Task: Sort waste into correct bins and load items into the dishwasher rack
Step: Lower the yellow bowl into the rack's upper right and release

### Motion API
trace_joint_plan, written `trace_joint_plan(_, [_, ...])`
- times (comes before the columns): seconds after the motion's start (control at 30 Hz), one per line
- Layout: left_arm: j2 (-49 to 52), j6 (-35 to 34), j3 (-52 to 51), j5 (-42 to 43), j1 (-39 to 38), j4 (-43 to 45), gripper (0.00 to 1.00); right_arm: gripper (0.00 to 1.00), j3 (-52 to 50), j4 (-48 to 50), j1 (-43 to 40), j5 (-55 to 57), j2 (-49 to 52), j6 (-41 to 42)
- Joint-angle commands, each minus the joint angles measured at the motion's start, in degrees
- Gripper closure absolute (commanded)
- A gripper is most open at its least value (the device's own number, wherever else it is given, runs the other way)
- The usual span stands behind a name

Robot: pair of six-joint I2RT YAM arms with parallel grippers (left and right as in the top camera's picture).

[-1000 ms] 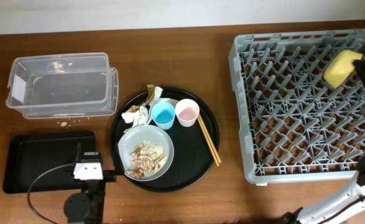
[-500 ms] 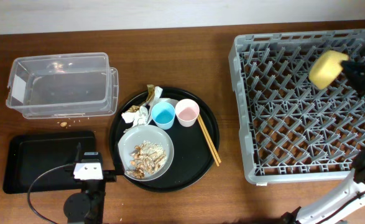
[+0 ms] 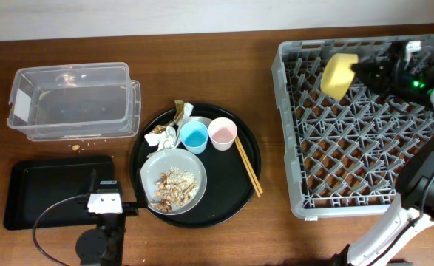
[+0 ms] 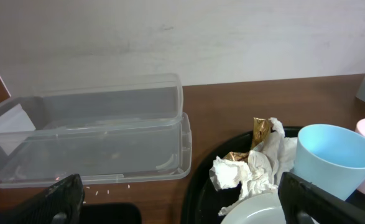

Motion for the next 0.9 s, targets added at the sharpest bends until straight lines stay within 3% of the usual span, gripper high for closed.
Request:
trace_joint_plan(0.0, [-0.42,1.11,-0.28,0.66,-0.24,-0.09,0.01,0.96,-0.33,-2.29,-1.07,4.17,0.33,0.44])
trace_joint_plan(0.17, [-0.42,1.11,-0.26,0.66,-0.24,-0.09,0.01,0.96,-0.33,-5.57,-2.67,9.49,0.33,0.44])
trace_joint_plan(0.73, [-0.42,1.11,-0.28,0.66,-0.24,-0.11,0.01,0.95,-0.13,-7.56,-7.08,10.67,-0.76,2.19])
trace_joint_plan(0.87, [-0.42,1.11,-0.26,0.66,-0.24,-0.11,0.01,0.83,0.57,-7.69,-9.46,24.94,-4.11,8.37])
